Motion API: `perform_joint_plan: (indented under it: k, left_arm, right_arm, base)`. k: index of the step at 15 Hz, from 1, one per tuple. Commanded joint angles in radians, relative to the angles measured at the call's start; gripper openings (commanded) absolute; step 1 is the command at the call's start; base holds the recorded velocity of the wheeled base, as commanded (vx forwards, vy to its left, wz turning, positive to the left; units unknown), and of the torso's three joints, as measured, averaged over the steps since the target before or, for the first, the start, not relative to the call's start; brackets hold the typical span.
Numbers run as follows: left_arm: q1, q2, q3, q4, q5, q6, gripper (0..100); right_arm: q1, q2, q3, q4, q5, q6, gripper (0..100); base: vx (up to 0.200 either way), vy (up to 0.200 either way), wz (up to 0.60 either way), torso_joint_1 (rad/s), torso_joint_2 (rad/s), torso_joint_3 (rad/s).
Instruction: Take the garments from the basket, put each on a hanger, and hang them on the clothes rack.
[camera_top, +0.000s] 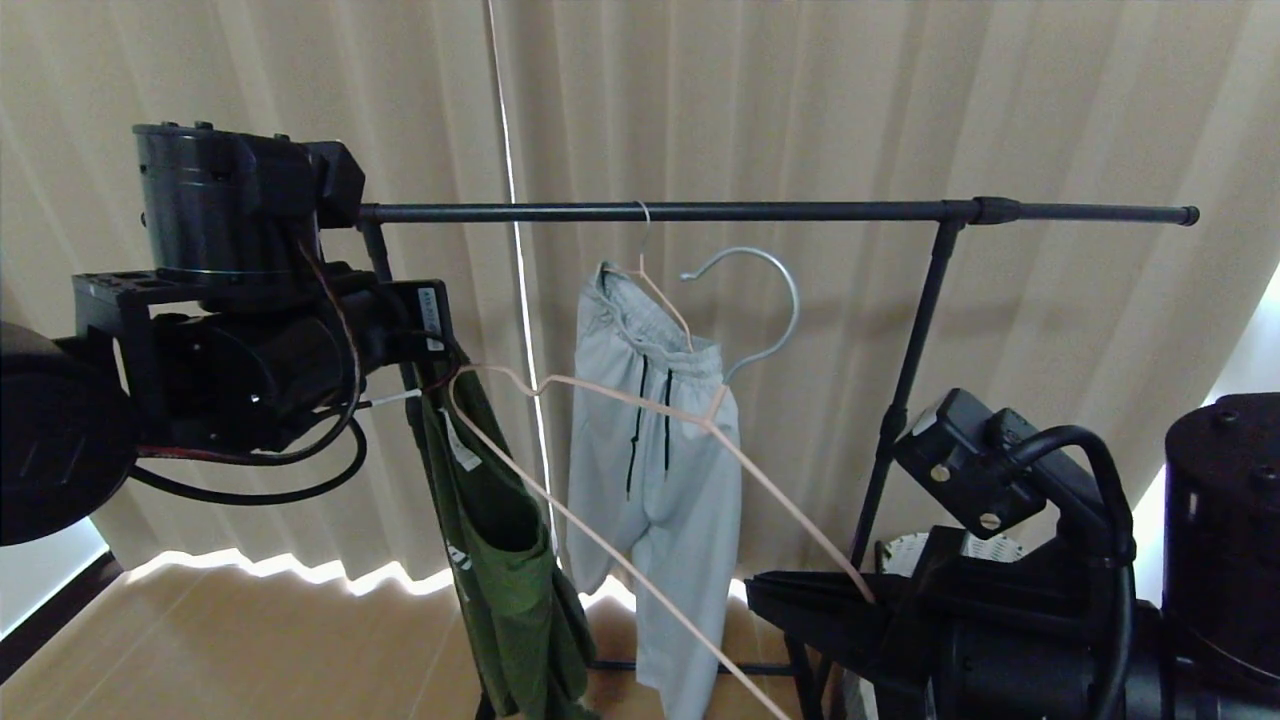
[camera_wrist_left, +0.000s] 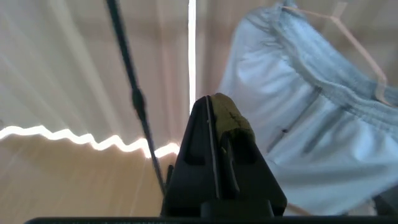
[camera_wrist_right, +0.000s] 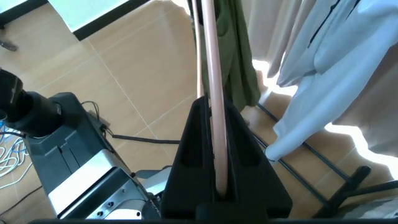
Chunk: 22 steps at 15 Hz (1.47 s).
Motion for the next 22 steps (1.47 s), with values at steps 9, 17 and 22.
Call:
perform_joint_plan:
  k: [9, 17, 22]
  left_arm:
    - [-0.01, 0.011, 0.009, -0.006, 0.009, -0.003, 0]
    - [-0.048, -0.04, 0.032, -0.002, 0.033, -0.001, 0]
    - [-0.05, -0.083, 0.068, -0.002, 0.036, -0.003, 0]
  right_arm:
    - [0.01, 0.004, -0.016, -0.001, -0.001, -0.003, 0]
    - [-0.025, 0.103, -0.108, -0.012, -0.007, 0.003, 0]
    - [-0.069, 0.278, -0.199, -0.114, -0.007, 0.032, 0]
  base:
    - [0.0, 0.0, 0.0, 0.0, 0.0, 0.0]
    - [0.0, 0.0, 0.0, 0.0, 0.0, 0.0]
    - [0.0, 0.0, 0.0, 0.0, 0.0, 0.0]
